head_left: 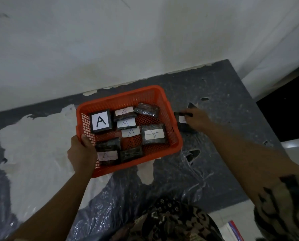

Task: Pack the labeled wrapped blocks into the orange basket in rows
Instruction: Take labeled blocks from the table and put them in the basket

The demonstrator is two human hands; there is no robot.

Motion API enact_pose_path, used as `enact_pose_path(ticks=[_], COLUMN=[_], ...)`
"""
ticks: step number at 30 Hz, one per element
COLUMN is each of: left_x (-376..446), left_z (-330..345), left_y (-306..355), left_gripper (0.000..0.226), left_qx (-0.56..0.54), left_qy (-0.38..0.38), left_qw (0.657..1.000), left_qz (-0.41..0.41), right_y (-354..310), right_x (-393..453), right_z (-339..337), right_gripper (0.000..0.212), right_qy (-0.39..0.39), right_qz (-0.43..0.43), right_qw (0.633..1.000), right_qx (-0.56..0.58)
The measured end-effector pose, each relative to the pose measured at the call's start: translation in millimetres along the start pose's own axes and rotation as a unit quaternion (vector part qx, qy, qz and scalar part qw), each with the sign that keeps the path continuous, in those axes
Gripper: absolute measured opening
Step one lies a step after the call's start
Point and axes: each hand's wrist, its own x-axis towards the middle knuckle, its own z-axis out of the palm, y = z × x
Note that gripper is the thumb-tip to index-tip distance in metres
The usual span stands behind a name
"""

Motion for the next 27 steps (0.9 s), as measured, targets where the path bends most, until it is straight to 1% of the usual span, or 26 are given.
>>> enact_pose_path(ticks=[2,3,4,6,7,9,11,12,15,17,19,22,25,27], left_x=[0,0,0,0,-1,-1,-2,-2,-3,-3,-3,-2,-1,-1], left_z=[1,1,2,2,2,1,0,0,-1,-1,0,1,2,2], left_y=[0,0,0,0,1,2,3,3,4,3,3,3,3,2], left_gripper=[0.044,0.044,0.044,0.045,0.045,0.045,0.045,0.044,0.044,0.044,0.044,0.043,0.043,0.043], left_qx=[0.005,0.006,0.008,0.007,0.005,0.001,-0.003,-0.004,-0.005,-0.005,-0.003,0.001,0.004,0.003], left_qy=[0.002,0.004,0.006,0.006,0.005,0.005,0.004,0.004,0.007,0.007,0.007,0.006,0.006,0.007], left_qw=[1.0,1.0,1.0,1.0,1.0,1.0,1.0,1.0,1.0,1.0,1.0,1.0,1.0,1.0], left_qz=[-0.001,0.0,-0.001,-0.001,0.0,-0.002,-0.006,-0.008,-0.004,0.001,-0.001,-0.004,-0.007,-0.005], right_y=[-14,-25,-38,-70,-87,-116,-135,-139,-144,-139,-134,-129,-132,-134], right_x=[5,8,11,15,15,16,15,15,15,16,16,15,15,16], right_z=[0,-1,0,4,7,17,32,39,54,59,62,66,66,62], right_gripper=[0.032,0.032,0.033,0.035,0.035,0.032,0.031,0.034,0.053,0.057,0.051,0.042,0.039,0.03], right_qy=[0.061,0.094,0.126,0.18,0.193,0.192,0.172,0.152,0.066,0.029,0.01,0.012,0.01,0.034], right_qz=[0.0,-0.015,-0.044,-0.131,-0.181,-0.275,-0.325,-0.325,-0.259,-0.229,-0.214,-0.2,-0.192,-0.184], right_qw=[0.998,0.995,0.991,0.974,0.963,0.941,0.927,0.929,0.956,0.96,0.957,0.958,0.964,0.971], right_qx=[0.033,0.035,0.011,-0.047,-0.053,-0.052,-0.075,-0.088,-0.122,-0.161,-0.194,-0.207,-0.181,-0.148])
